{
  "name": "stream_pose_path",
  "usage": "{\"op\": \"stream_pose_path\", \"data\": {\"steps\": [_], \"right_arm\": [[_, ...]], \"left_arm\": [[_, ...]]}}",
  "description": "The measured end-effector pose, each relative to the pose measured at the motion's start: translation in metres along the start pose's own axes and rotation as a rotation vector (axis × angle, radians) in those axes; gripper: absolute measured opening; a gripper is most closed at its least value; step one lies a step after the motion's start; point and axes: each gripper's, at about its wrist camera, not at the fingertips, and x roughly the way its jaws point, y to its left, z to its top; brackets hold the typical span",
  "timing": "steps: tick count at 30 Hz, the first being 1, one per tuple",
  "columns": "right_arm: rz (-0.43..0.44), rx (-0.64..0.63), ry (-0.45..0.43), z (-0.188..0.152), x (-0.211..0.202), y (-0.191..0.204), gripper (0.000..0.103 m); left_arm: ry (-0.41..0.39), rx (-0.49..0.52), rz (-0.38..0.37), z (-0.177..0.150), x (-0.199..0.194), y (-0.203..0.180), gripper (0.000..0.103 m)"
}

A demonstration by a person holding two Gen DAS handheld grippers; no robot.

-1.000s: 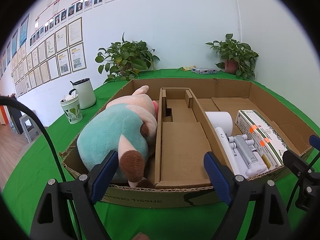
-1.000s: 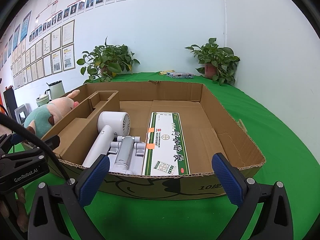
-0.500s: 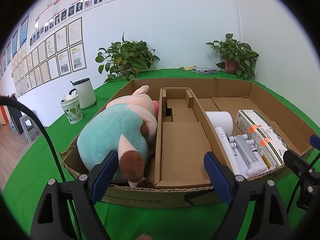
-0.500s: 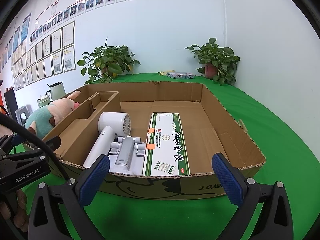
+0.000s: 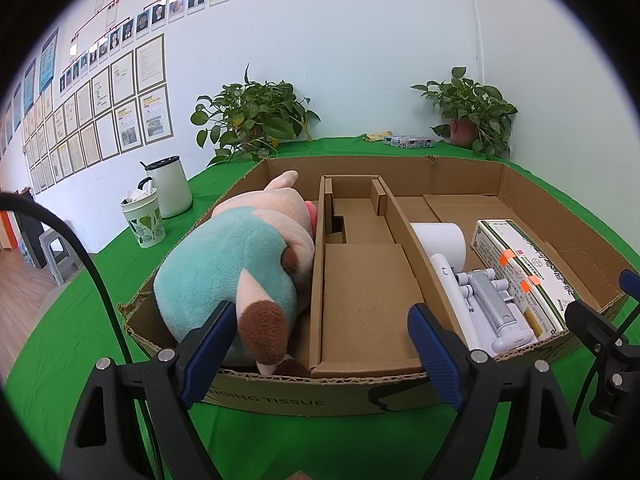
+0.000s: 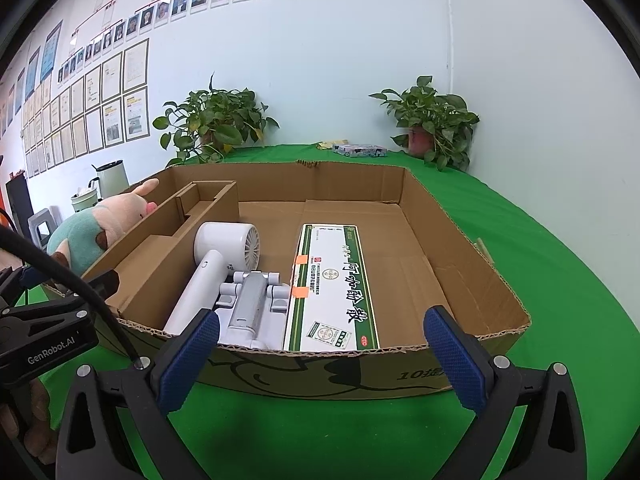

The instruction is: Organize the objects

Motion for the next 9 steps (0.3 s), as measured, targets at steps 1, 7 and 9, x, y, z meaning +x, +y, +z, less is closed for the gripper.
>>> {"op": "stream_pose_path", "data": {"steps": [1, 7, 9], "right_arm": [[0.002, 0.001, -0.001, 0.0, 0.0001, -0.0002, 0.103], [0.001, 0.003, -0.001, -0.0009, -0.0018, -0.0009, 0.103], [-0.002, 0.001, 0.0, -0.0008, -0.0018, -0.0009, 0.103]], "left_arm": [[0.0, 0.0, 0.0, 0.0002, 0.0001, -0.0001, 0.087], [0.0, 0.001, 0.001, -0.0001, -0.0003, 0.0002, 0.087], [0.0, 0.0, 0.0, 0.0001, -0.0002, 0.0, 0.087]]}}
